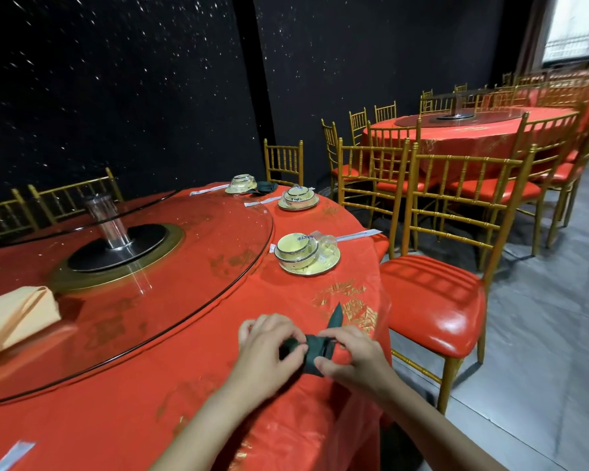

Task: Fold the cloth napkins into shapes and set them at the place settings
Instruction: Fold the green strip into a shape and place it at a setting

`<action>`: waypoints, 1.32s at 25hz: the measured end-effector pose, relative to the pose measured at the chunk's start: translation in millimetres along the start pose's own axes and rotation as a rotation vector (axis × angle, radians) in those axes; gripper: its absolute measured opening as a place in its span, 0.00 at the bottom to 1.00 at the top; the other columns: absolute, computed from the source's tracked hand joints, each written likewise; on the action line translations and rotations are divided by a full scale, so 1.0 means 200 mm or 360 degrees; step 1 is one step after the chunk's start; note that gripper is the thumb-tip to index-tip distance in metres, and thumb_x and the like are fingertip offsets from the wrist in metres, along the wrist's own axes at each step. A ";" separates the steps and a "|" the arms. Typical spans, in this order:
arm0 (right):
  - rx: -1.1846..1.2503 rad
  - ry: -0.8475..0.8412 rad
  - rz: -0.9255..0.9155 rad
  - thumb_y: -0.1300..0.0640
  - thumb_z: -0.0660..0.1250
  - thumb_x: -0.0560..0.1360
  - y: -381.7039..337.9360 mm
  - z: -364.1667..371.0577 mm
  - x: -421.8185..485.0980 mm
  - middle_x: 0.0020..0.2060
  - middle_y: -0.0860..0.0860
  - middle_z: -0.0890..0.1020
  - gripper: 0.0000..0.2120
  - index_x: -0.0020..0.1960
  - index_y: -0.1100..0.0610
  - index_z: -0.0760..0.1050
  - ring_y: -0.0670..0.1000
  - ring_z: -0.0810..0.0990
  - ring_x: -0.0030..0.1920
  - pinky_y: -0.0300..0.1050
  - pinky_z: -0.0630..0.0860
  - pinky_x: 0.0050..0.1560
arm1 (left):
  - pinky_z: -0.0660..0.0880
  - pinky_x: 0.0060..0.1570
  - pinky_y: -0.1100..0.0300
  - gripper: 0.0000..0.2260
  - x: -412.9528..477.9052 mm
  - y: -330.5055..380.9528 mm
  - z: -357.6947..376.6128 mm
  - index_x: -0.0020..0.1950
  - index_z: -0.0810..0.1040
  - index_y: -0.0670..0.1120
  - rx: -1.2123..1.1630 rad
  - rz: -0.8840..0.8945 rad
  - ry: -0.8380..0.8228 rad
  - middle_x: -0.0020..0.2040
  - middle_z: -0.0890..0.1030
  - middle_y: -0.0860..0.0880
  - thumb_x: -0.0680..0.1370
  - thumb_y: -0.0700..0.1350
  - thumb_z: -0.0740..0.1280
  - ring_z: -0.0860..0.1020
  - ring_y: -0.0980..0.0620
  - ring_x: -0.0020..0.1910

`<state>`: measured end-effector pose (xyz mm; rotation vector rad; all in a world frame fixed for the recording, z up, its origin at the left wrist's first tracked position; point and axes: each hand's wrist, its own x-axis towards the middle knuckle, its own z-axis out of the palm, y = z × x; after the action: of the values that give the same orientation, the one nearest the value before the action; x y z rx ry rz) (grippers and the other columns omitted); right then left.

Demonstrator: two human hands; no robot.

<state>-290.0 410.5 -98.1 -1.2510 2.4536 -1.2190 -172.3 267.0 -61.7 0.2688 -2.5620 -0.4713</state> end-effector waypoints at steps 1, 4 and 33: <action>0.0036 -0.0006 0.0044 0.32 0.58 0.60 0.01 0.00 0.02 0.53 0.40 0.73 0.31 0.60 0.42 0.75 0.42 0.71 0.58 0.44 0.65 0.62 | 0.54 0.56 0.64 0.09 -0.03 -0.01 0.03 0.48 0.74 0.59 -0.0037 0.0015 0.0037 0.45 0.72 0.67 0.69 0.57 0.63 0.68 0.65 0.49; 0.0103 -0.0024 0.0077 0.35 0.59 0.65 0.07 -0.01 0.06 0.54 0.44 0.75 0.27 0.60 0.43 0.76 0.43 0.73 0.58 0.45 0.66 0.62 | 0.50 0.57 0.71 0.15 -0.04 -0.02 0.09 0.56 0.75 0.61 -0.0010 0.0047 0.0022 0.51 0.71 0.67 0.70 0.57 0.63 0.67 0.65 0.54; 0.0200 -0.0040 -0.0087 0.47 0.69 0.60 0.28 -0.16 0.37 0.49 0.39 0.77 0.29 0.60 0.45 0.68 0.40 0.76 0.49 0.40 0.73 0.52 | 0.50 0.66 0.53 0.28 0.49 -0.02 0.28 0.70 0.64 0.62 0.0247 -0.0007 -0.0481 0.65 0.68 0.62 0.71 0.50 0.66 0.63 0.59 0.65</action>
<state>-387.0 394.8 -99.3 -1.2989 2.3003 -1.3396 -284.1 252.0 -64.6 0.2760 -2.8996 -0.3360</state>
